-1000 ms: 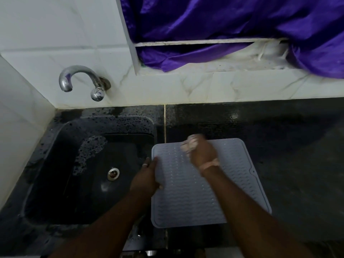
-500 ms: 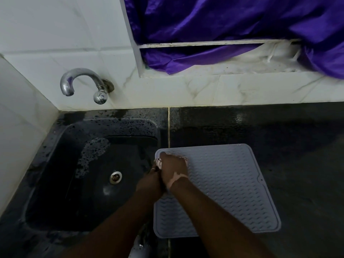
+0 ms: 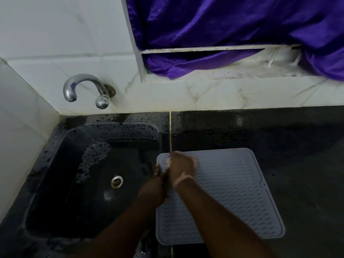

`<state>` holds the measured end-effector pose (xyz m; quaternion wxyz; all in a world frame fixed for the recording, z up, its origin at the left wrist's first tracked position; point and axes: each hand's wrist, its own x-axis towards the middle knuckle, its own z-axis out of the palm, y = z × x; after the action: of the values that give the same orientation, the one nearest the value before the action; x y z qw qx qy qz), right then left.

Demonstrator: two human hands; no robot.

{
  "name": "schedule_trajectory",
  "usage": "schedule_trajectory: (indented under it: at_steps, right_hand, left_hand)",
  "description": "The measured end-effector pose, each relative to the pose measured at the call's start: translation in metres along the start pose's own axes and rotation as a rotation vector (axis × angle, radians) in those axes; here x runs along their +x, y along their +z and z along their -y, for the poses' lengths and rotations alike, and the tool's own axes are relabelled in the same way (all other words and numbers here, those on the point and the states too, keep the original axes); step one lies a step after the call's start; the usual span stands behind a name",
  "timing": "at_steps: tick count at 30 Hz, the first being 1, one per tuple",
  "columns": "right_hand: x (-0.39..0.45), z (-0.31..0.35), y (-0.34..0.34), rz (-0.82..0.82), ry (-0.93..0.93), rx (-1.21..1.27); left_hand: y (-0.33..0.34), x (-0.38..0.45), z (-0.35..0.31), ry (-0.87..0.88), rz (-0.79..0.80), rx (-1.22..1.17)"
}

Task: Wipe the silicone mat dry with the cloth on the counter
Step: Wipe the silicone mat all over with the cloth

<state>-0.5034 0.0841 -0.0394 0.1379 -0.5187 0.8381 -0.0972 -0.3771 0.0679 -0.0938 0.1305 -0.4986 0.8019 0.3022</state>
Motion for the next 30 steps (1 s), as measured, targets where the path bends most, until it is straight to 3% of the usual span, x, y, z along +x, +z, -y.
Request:
schedule_trajectory:
  at_steps: [2, 4, 6, 10, 12, 14, 18, 21, 23, 25, 27, 30]
  right_hand:
    - [-0.004, 0.017, 0.007, 0.161, -0.150, 0.270]
    - [0.007, 0.006, -0.009, 0.287, -0.166, 0.521]
    - [0.018, -0.023, -0.026, 0.197, -0.087, 0.618]
    - [0.029, -0.105, -0.047, -0.212, 0.317, 0.387]
    - [0.025, -0.123, -0.047, -0.246, 0.460, 0.246]
    - [0.019, -0.106, -0.039, -0.181, 0.484, 0.154]
    - [-0.015, -0.022, -0.001, -0.076, 0.179, -0.138]
    - [-0.039, 0.016, 0.020, 0.041, -0.147, 0.071]
    - [-0.033, 0.002, 0.010, 0.154, -0.205, 0.280]
    - [-0.024, -0.036, -0.013, 0.086, -0.092, 0.513]
    - [-0.014, -0.088, -0.035, -0.117, 0.112, 0.623]
    - [-0.010, -0.161, -0.054, -0.302, 0.409, 0.288]
  left_hand:
    - [-0.002, -0.002, -0.001, -0.023, -0.015, -0.031]
    - [-0.004, -0.004, 0.001, 0.009, -0.009, 0.001]
    - [-0.008, -0.008, 0.001, 0.076, 0.012, 0.036]
    - [-0.008, -0.016, -0.001, 0.052, -0.011, -0.130]
    - [-0.008, -0.020, -0.001, -0.015, -0.058, -0.292]
    - [-0.011, -0.021, -0.001, -0.072, -0.084, -0.537]
    - [-0.015, -0.022, -0.005, -0.164, -0.128, -0.908]
    - [-0.014, -0.027, -0.007, -0.191, -0.201, -0.900]
    - [-0.013, -0.029, -0.008, -0.209, -0.215, -0.934]
    - [-0.012, -0.030, -0.008, -0.239, -0.201, -1.067]
    - [-0.012, -0.031, -0.008, -0.315, -0.231, -1.150]
    - [-0.006, -0.031, -0.006, -0.398, -0.323, -1.181]
